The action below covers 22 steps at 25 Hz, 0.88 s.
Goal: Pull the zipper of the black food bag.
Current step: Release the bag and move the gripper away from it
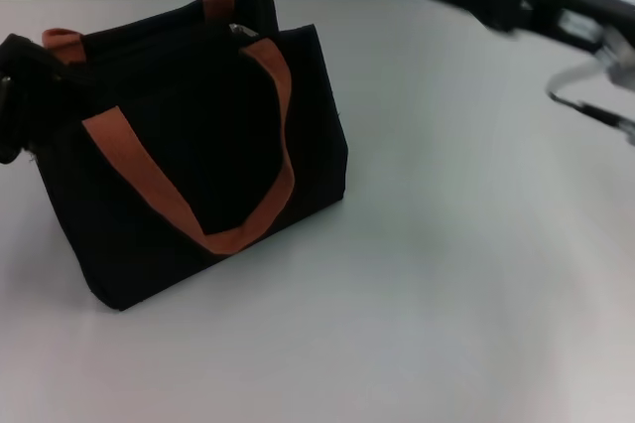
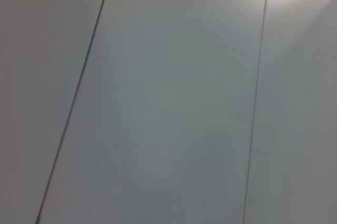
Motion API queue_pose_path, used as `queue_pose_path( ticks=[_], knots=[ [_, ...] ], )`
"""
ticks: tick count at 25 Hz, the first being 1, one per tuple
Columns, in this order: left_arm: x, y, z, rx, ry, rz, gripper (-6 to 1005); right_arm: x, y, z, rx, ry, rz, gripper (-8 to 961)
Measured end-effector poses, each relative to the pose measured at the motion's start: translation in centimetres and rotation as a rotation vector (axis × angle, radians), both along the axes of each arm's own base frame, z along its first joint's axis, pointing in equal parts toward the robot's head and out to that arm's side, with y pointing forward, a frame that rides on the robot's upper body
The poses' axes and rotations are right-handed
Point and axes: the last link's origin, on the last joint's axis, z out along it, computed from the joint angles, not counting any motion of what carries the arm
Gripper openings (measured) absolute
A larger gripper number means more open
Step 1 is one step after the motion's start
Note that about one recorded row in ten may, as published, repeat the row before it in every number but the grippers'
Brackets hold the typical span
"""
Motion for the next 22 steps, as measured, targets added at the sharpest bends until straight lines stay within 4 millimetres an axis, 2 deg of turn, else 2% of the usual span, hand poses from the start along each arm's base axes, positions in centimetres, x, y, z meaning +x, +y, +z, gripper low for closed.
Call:
queue_pose_path(
  ticks=[5,12,16,22],
  knots=[
    [-0.5,-0.2,0.2,-0.075,0.019,0.000,25,2.8,-3.4,-0.2,0.062,-0.057,0.146,554],
    [-0.7,-0.2,0.9,-0.165,0.043,-0.006,26,6.0,-7.3,-3.4,-0.036,-0.287,0.313,664],
    [-0.7,-0.1,1.2,-0.198,0.050,-0.006,27,7.4,-8.2,-5.0,-0.058,-0.381,0.313,695],
    [-1.4,0.0,2.3,-0.264,0.066,0.024,27,7.9,-8.4,-5.7,-0.043,-0.405,0.310,696]
  ],
)
